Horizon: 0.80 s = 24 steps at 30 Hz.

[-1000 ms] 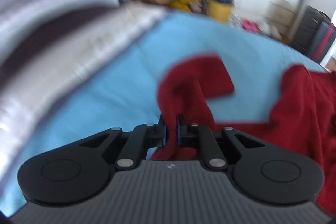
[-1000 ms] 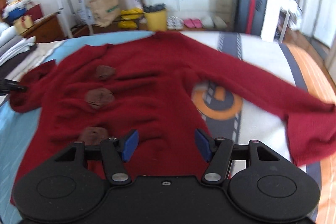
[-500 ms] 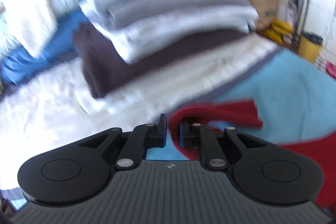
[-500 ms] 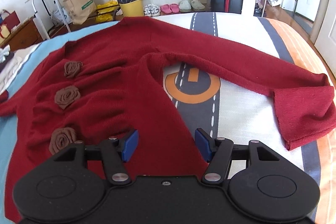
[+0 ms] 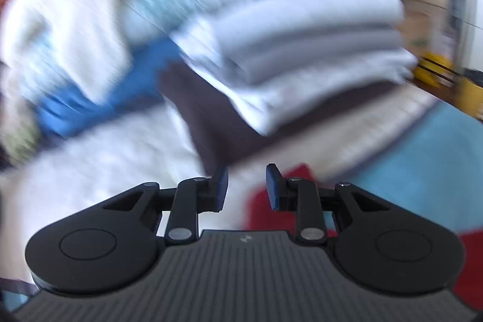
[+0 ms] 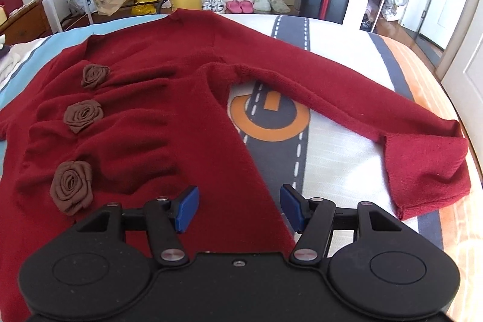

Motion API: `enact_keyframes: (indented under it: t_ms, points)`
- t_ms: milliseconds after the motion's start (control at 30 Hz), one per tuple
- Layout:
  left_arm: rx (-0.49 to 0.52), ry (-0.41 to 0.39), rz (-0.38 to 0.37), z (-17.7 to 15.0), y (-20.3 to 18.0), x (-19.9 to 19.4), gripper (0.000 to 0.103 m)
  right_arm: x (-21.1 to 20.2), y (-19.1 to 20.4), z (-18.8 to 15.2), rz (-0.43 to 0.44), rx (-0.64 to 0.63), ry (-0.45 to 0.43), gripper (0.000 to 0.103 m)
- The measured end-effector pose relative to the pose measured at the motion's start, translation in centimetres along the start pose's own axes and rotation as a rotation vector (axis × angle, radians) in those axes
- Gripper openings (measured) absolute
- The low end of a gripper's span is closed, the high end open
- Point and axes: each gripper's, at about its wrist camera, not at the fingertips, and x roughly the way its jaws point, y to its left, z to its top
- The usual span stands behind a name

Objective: Fold clothes

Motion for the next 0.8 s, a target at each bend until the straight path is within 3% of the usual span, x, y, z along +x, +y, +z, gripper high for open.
enact_keyframes:
  t_ms: [67,167,500,600,633,700,800]
  points:
    - [0.024,0.046,-0.068,-0.3,-0.8,0.5,0.032,0.0,0.4,0.0,-0.007,-0.018,0.002,0.065]
    - [0.078,0.049,-0.12,-0.8,-1.9,-0.3,0.051,0.0,0.8,-0.2,-0.018,-0.045,0.005,0.065]
    - [0.258,0.018,-0.269,-2.8,-5.3,-4.1,0.052,0.5,0.4,-0.1,-0.005,-0.02,0.024,0.069]
    - [0.312,0.009,-0.314,-3.4,-6.3,-5.2,0.061,-0.5,-0.4,0.0,-0.004,0.013,0.026,0.069]
    - [0.328,0.01,-0.354,-3.6,-6.7,-5.8,0.063,-1.0,-0.8,0.1,-0.003,0.023,0.024,0.069]
    - [0.344,0.044,-0.503,-4.4,-7.6,-7.5,0.068,-2.5,-1.5,0.0,0.01,0.037,0.009,0.069]
    - [0.312,0.243,-0.678,-6.4,-9.2,-8.4,0.079,-4.7,-2.6,-0.4,0.06,0.061,0.003,0.069]
